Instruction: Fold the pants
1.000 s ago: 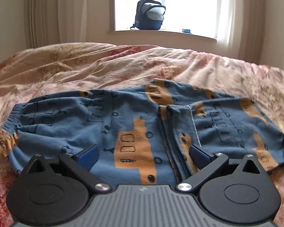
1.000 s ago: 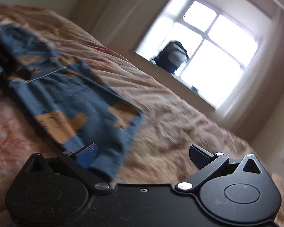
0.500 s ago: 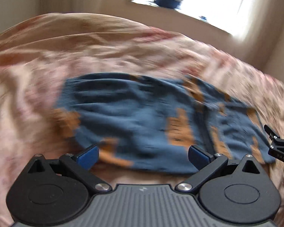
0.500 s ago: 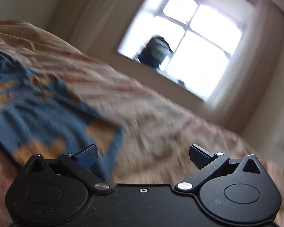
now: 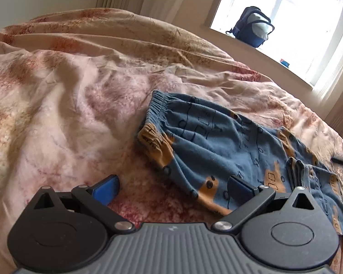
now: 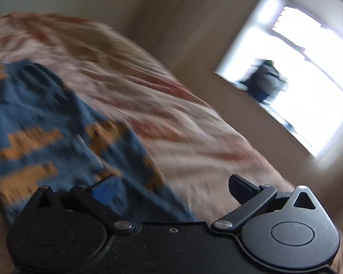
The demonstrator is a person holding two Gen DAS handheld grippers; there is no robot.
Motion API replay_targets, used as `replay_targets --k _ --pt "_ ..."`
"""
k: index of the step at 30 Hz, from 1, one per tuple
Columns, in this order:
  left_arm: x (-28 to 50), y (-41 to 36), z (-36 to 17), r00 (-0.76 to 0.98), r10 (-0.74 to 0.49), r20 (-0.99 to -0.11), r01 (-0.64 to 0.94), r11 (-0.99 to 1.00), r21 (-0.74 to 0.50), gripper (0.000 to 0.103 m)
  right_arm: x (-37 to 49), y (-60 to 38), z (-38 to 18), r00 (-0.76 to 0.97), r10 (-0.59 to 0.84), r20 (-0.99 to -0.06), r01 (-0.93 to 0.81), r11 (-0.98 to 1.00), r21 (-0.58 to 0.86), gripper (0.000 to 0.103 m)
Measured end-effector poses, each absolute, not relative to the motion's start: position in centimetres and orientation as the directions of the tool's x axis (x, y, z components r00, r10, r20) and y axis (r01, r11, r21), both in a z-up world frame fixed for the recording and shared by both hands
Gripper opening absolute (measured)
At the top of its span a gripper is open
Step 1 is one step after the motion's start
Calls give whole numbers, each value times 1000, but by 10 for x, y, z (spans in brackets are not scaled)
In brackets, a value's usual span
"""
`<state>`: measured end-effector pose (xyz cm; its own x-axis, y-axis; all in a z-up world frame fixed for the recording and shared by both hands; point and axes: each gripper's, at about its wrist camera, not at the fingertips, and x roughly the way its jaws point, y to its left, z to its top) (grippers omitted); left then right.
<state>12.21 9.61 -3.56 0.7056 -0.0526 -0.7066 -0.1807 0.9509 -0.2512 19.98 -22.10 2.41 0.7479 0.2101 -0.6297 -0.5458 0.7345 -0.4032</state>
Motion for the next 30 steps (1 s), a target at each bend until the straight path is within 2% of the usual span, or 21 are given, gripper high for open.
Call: replay_targets --k 3,7,9,11,13,16,20,22,23,25,26,28,30 --pt "122 93 -36 718 -57 -693 -159 957 -243 103 248 -180 60 562 291 -774 -685 688 -239 102" --pt "123 103 -36 750 -85 -656 -150 944 -294 103 302 -109 58 302 397 -867 -792 610 3 102" --pt "120 113 -37 772 -71 -632 -182 928 -326 103 321 -70 42 206 455 -866 -834 545 88 102" --pt "116 127 -40 800 -22 -599 -243 902 -358 103 334 -39 29 142 538 -831 -852 494 174 102" --pt "116 140 -44 815 -26 -579 -269 868 -417 103 341 -15 20 82 604 -793 -869 432 239 102" --pt "119 147 -50 832 -56 -552 -261 839 -477 103 347 12 9 31 610 -792 -893 373 251 95" --pt "121 143 -51 845 -83 -529 -211 856 -471 103 356 19 -9 -23 587 -809 -885 365 290 87" --pt "121 143 -51 848 -100 -521 -196 854 -482 103 358 14 -13 -5 594 -805 -879 381 286 70" --pt "121 144 -51 850 -112 -514 -185 851 -491 103 359 12 -14 -4 601 -799 -875 384 294 67" --pt "123 144 -52 852 -132 -507 -172 844 -508 103 357 8 -15 -7 609 -793 -880 373 294 48" --pt "122 146 -53 853 -137 -503 -169 839 -517 103 355 9 -17 -8 610 -792 -887 361 287 41" --pt "123 148 -54 855 -146 -497 -165 832 -529 103 351 7 -18 0 610 -792 -901 343 265 11" --pt "124 150 -54 855 -166 -491 -150 827 -541 102 346 5 -19 20 606 -795 -913 335 232 8"
